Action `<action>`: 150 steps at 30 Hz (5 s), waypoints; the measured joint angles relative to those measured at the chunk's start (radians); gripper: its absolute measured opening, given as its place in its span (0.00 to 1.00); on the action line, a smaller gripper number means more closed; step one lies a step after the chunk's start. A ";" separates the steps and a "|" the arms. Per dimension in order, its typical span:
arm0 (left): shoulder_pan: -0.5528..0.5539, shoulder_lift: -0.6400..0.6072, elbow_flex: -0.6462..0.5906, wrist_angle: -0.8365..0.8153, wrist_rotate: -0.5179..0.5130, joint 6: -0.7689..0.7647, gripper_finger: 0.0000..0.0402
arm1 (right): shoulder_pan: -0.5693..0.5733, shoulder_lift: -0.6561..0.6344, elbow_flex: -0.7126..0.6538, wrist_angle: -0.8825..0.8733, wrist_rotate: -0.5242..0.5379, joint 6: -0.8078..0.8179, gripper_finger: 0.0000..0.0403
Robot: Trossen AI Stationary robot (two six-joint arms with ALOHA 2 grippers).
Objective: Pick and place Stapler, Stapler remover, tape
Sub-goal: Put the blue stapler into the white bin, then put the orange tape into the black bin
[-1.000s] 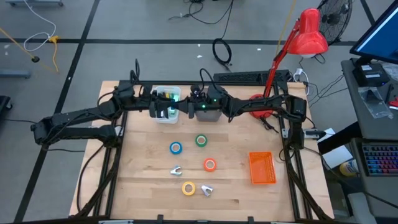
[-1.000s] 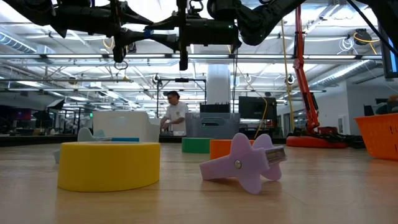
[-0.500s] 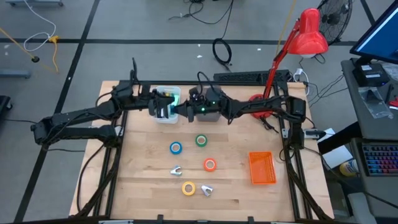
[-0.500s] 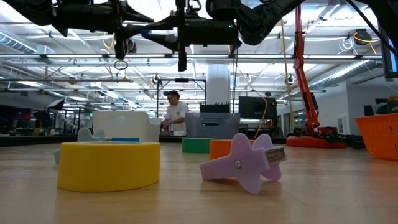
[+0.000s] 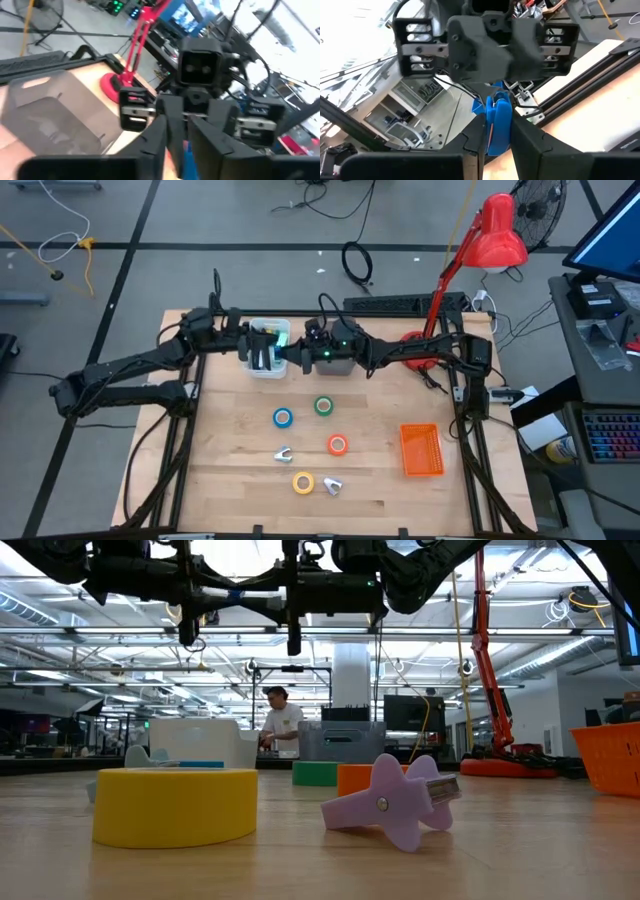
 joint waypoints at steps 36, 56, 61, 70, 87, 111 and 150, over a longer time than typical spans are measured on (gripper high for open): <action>-0.011 0.094 0.000 0.132 0.109 -0.022 0.12 | -0.010 0.000 -0.001 0.028 0.018 0.001 0.15; 0.063 0.092 0.000 0.129 0.126 -0.006 0.12 | -0.023 0.000 0.000 -0.029 0.021 -0.016 0.32; 0.134 0.092 0.000 0.113 0.159 0.022 0.12 | -0.046 0.000 0.000 -0.077 0.016 -0.051 0.34; 0.223 0.092 0.000 -0.217 0.032 0.186 0.13 | -0.118 -0.001 0.000 -0.195 -0.244 -0.097 0.33; 0.102 0.260 0.003 -0.294 -0.379 0.219 0.12 | -0.149 -0.001 0.000 -0.210 -0.391 -0.101 0.33; 0.138 0.671 0.253 -0.481 -0.493 0.270 0.14 | -0.141 -0.001 0.000 -0.153 -0.454 -0.097 0.32; 0.042 -0.121 0.299 -1.027 -0.278 0.368 0.31 | -0.095 -0.034 0.000 -0.124 -0.714 -0.108 0.30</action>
